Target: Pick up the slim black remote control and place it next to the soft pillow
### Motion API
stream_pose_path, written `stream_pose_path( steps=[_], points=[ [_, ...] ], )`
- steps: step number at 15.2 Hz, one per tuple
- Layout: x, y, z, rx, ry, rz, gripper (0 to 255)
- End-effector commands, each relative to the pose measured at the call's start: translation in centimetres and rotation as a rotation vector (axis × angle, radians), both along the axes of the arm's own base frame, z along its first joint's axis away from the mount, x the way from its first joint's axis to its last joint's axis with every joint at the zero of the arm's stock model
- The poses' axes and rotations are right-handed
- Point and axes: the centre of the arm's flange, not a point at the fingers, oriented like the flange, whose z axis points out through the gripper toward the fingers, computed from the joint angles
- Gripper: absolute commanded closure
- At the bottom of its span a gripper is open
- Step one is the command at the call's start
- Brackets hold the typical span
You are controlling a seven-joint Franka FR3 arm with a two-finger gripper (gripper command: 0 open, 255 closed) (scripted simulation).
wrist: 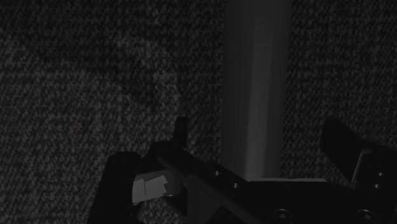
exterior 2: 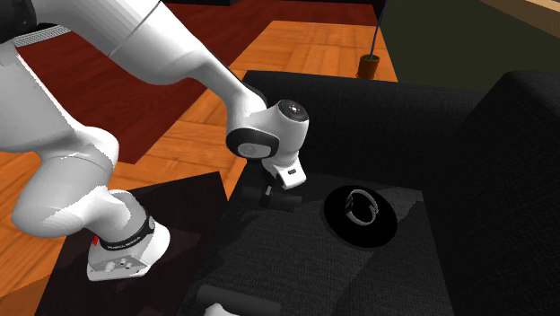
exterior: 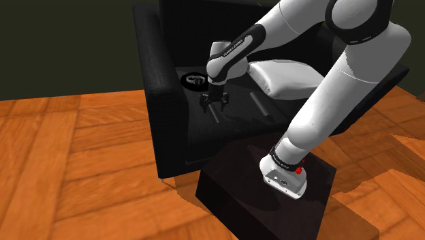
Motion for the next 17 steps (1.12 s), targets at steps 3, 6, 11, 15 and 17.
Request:
stream_pose_path(
  steps=[3, 6, 11, 15, 17],
  points=[
    [0.0, 0.0, 0.0, 0.0, 0.0, 0.0, 255],
    [0.0, 0.0, 0.0, 0.0, 0.0, 0.0, 255],
    [0.0, 0.0, 0.0, 0.0, 0.0, 0.0, 255],
    [0.0, 0.0, 2.1, 0.0, 0.0, 0.0, 255],
    [0.0, 0.0, 3.2, 0.0, 0.0, 0.0, 255]
  ],
)
